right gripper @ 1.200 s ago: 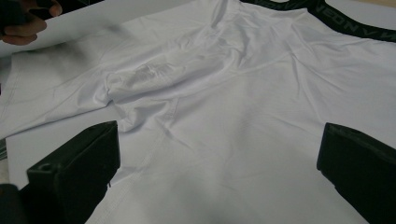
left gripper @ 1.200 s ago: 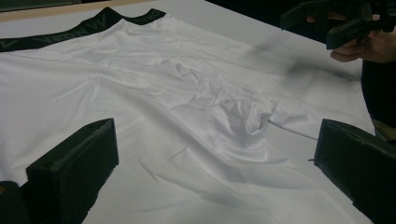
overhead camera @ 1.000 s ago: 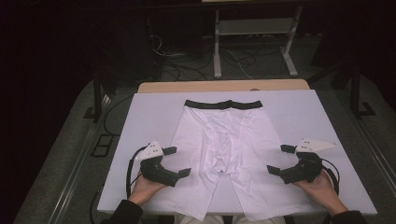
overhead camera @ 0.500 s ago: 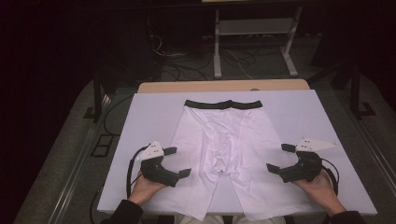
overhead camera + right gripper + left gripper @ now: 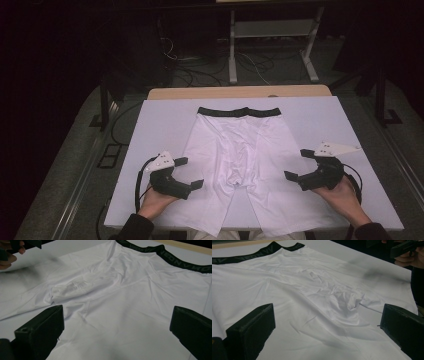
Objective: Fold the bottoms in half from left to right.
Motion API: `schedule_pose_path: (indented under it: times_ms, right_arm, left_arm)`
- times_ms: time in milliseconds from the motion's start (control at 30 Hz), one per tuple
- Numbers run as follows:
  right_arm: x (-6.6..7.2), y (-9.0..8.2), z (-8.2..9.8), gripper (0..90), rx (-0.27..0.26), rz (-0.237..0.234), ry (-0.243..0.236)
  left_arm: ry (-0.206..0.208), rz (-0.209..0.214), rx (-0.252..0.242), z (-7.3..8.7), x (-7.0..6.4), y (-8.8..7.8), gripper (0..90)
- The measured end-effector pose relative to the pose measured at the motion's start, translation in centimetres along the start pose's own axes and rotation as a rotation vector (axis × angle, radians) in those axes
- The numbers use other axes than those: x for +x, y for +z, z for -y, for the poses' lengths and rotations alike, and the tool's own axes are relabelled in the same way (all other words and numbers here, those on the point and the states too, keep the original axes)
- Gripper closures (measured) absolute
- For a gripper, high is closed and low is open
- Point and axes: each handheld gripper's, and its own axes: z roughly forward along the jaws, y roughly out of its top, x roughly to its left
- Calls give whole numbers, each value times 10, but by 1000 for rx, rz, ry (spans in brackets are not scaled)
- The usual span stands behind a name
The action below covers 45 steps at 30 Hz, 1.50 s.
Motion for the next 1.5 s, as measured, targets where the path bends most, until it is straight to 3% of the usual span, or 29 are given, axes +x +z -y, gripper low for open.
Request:
schedule_pose_path:
  times_ms: [800, 1500]
  right_arm:
    - [4, 29, -31, 0, 62, -44, -44]
    - [2, 54, -60, 0, 65, -75, -53]
  left_arm:
    - [-4, -2, -8, 0, -1, -1, 0]
    - [-5, 0, -11, 0, -1, -2, 0]
